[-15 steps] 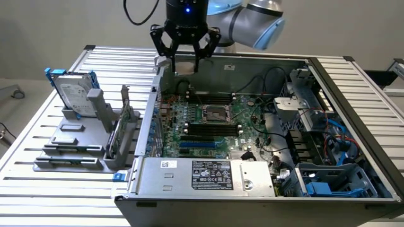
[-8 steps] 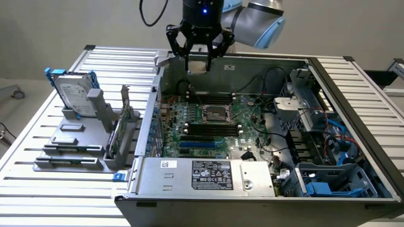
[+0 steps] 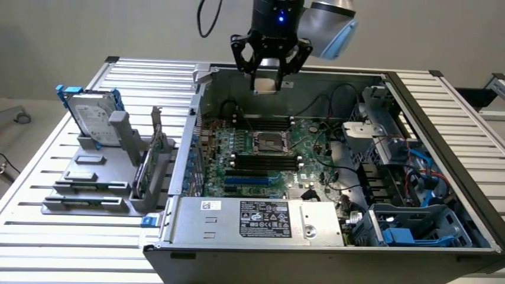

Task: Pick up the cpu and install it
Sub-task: 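Pick up the cpu and move it towards the insertion slot, then place the cpu into insertion slot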

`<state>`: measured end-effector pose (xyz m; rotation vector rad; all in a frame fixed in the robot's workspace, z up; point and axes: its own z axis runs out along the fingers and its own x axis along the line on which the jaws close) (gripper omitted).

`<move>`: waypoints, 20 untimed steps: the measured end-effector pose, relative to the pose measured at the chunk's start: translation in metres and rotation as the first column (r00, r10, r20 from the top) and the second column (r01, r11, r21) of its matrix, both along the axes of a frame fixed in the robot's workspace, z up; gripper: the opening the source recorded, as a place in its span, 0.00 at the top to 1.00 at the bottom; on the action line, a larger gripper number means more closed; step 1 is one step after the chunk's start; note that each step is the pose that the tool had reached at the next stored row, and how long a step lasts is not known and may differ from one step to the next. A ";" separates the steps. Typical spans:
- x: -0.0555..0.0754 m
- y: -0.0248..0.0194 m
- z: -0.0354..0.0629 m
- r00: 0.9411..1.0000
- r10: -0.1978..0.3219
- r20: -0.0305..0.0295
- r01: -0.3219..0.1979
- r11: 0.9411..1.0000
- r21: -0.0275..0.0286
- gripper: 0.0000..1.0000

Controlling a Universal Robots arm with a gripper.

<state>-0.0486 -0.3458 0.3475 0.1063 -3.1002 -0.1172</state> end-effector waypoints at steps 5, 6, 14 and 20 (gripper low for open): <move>0.020 0.0016 -0.0081 1.000 0.000 0.000 0.000 1.000 0.000 0.45; 0.021 0.0016 -0.0103 1.000 -0.001 0.000 0.001 1.000 0.000 0.45; 0.022 0.0020 -0.0249 0.999 -0.052 0.000 0.052 0.999 0.004 0.45; 0.023 0.0025 -0.0260 0.999 -0.053 0.000 0.053 0.999 0.004 0.45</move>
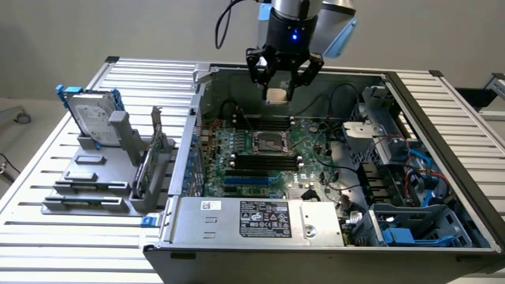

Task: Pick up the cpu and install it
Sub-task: 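Place the cpu into insertion slot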

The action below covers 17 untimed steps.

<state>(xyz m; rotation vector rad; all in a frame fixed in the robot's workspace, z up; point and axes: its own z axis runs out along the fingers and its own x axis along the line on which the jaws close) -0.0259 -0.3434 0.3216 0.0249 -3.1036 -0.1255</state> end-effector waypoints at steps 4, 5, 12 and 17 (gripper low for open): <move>0.000 0.0000 0.0000 1.000 0.000 0.000 0.000 1.000 0.000 0.45; 0.000 0.0000 0.0000 1.000 0.000 0.000 0.000 1.000 0.000 0.45; 0.000 0.0000 -0.0003 1.000 -0.002 0.000 0.002 1.000 0.000 0.45; 0.000 0.0000 -0.0040 0.996 -0.084 0.000 0.084 0.996 0.000 0.45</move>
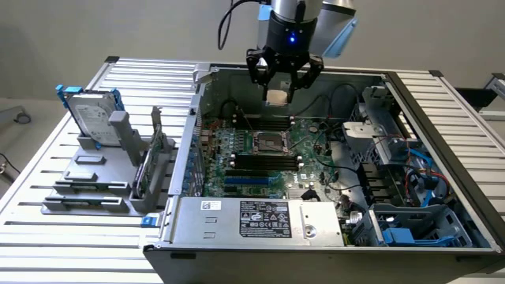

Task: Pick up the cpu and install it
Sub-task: 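Place the cpu into insertion slot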

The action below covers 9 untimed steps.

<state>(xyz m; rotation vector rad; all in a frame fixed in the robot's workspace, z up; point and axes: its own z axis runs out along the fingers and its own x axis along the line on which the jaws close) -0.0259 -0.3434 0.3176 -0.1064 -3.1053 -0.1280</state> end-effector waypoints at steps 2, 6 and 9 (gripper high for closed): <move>0.000 0.0000 -0.0015 0.999 -0.038 0.000 0.038 0.999 0.000 0.45; 0.000 0.0000 -0.0043 0.994 -0.110 0.000 0.110 0.994 0.000 0.45; 0.000 0.0000 -0.0065 0.986 -0.164 0.000 0.164 0.986 0.000 0.45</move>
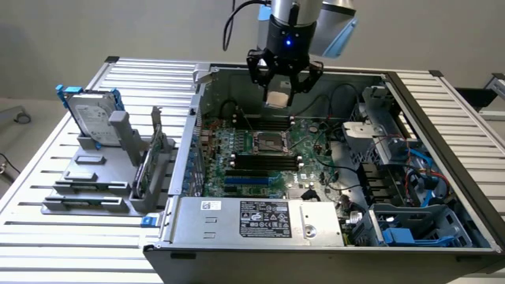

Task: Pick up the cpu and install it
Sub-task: 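Place the cpu into insertion slot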

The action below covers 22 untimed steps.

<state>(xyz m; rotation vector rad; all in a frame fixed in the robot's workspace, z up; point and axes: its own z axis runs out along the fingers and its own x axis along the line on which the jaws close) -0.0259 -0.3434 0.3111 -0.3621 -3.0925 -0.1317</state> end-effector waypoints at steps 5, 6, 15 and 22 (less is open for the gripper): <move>0.000 0.0000 0.0014 0.997 -0.077 0.000 0.077 0.997 0.000 0.45; 0.000 0.0000 0.0023 0.996 -0.089 0.000 0.089 0.996 0.000 0.45; 0.000 0.0000 0.0084 0.974 -0.225 0.000 0.225 0.974 0.000 0.45; 0.000 0.0000 0.0060 0.938 -0.346 0.000 0.346 0.938 0.000 0.45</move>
